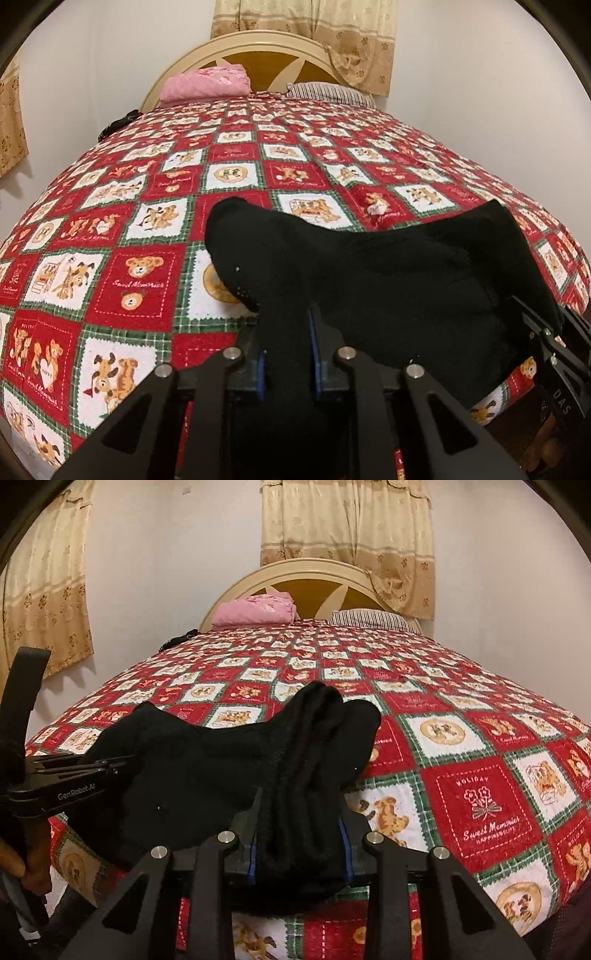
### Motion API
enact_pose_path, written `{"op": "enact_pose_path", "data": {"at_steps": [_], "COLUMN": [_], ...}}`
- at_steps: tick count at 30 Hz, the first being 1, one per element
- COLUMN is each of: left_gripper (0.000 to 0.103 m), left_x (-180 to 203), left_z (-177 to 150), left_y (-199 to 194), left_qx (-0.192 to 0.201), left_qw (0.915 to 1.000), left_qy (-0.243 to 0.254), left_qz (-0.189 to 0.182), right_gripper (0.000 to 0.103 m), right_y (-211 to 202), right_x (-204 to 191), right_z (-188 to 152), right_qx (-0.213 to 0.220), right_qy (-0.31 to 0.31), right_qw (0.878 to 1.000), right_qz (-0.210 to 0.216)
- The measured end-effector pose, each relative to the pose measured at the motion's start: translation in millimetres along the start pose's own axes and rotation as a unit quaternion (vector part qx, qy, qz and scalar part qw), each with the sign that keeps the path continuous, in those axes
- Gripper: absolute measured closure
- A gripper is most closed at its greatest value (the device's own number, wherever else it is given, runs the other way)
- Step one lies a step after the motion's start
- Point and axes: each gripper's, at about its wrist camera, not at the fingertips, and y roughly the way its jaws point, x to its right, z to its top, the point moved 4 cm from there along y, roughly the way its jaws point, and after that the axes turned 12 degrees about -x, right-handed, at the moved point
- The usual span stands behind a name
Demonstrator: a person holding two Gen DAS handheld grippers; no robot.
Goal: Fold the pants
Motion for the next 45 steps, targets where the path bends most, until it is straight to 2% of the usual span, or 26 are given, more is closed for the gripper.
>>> {"op": "enact_pose_path", "data": {"at_steps": [2,4,7,8,10,14,16,18,22,26,29,32,36,45], "left_gripper": [0.071,0.05,0.046,0.047,0.069,0.076,0.083,0.084,0.086,0.086,0.086,0.086,0.086,0.086], "left_x": [-2.9,-6.4,-8.6,-7.5,-3.4,-7.8,-12.2,-11.6,-9.0,-18.8,-33.1,-46.4,-72.8,-114.1], "left_z": [-0.8,-1.1,-3.0,-3.0,-3.5,-4.8,-5.8,-4.0,1.7,4.6,6.4,8.3,12.0,10.1], "left_y": [2.7,8.6,17.9,18.0,16.1,9.3,2.6,-5.0,-13.2,-19.2,-25.7,-37.7,-50.8,-54.9], "left_qx": [-0.005,-0.014,-0.025,-0.023,-0.014,-0.001,0.01,0.023,0.03,0.033,0.039,0.063,0.083,0.085], "left_qw": [0.9999,0.9994,0.998,0.998,0.9978,0.9958,0.9939,0.9951,0.9984,0.9985,0.9977,0.9968,0.9934,0.9878], "left_qy": [-0.013,-0.028,-0.047,-0.047,-0.035,-0.045,-0.057,-0.048,-0.03,-0.033,-0.048,-0.049,-0.066,-0.106], "left_qz": [-0.002,-0.015,-0.034,-0.035,-0.055,-0.08,-0.093,-0.083,-0.036,-0.031,-0.027,0.011,0.042,0.076], "right_gripper": [0.07,0.07,0.07,0.07,0.07,0.07,0.07,0.07,0.07,0.07,0.07,0.07,0.07,0.07], "right_y": [2.7,5.7,9.8,11.0,11.7,11.0,7.2,1.6,-8.3,-12.8,-10.2,-6.1,-2.6,6.4], "right_x": [1.1,4.6,8.8,10.3,10.6,8.6,6.1,0.2,-15.6,-30.2,-40.3,-56.8,-85.9,-127.3], "right_z": [-2.4,-4.2,-5.0,-5.1,-5.2,-3.3,-1.6,2.1,12.2,26.7,38.7,50.9,64.1,78.4], "right_qx": [-0.003,-0.008,-0.014,-0.014,-0.014,-0.013,-0.008,-0.001,0.018,0.035,0.042,0.048,0.064,0.072], "right_qy": [-0.001,0.004,0.015,0.018,0.021,0.014,0.008,0.0,-0.025,-0.044,-0.049,-0.061,-0.086,-0.113], "right_qw": [1.0,1.0,1.0,1.0,1.0,1.0,1.0,1.0,0.999,0.998,0.998,0.997,0.993,0.988], "right_qz": [-0.002,-0.002,0.003,0.005,0.006,0.002,-0.002,-0.006,-0.015,-0.013,0.0,0.022,0.042,0.076]}}
